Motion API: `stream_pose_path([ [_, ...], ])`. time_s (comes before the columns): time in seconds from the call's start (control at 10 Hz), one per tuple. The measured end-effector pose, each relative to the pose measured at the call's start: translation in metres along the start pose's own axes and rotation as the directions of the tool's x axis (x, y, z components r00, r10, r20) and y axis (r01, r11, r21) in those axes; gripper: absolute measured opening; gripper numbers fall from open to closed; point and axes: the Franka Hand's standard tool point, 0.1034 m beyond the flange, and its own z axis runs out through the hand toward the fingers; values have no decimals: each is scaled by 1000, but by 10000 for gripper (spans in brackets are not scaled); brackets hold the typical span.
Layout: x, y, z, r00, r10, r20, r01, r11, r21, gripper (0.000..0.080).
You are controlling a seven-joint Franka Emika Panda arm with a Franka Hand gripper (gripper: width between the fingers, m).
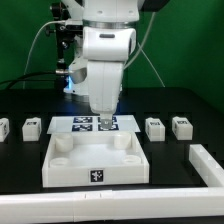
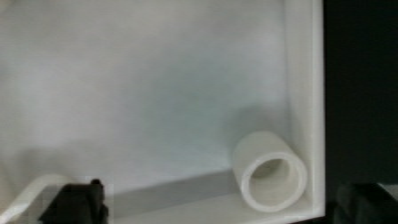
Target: Assemble one leg
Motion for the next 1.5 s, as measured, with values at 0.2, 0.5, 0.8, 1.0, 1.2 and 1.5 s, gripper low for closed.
stream_pose_path([
  [0.2, -11, -16, 12, 996, -87, -1, 87, 996, 26, 650],
  [0.5, -21, -23, 18, 998, -57, -3, 57, 997, 43, 650],
  [0.8, -22, -24, 20, 998, -57, -4, 57, 997, 48, 650],
  [1.0, -25, -31, 30, 978, -207, -5, 207, 976, 64, 650],
  [1.2, -24, -38, 39, 974, -226, -11, 226, 972, 60, 650],
  [1.5, -27, -46, 63, 976, -215, -25, 216, 971, 98, 650],
])
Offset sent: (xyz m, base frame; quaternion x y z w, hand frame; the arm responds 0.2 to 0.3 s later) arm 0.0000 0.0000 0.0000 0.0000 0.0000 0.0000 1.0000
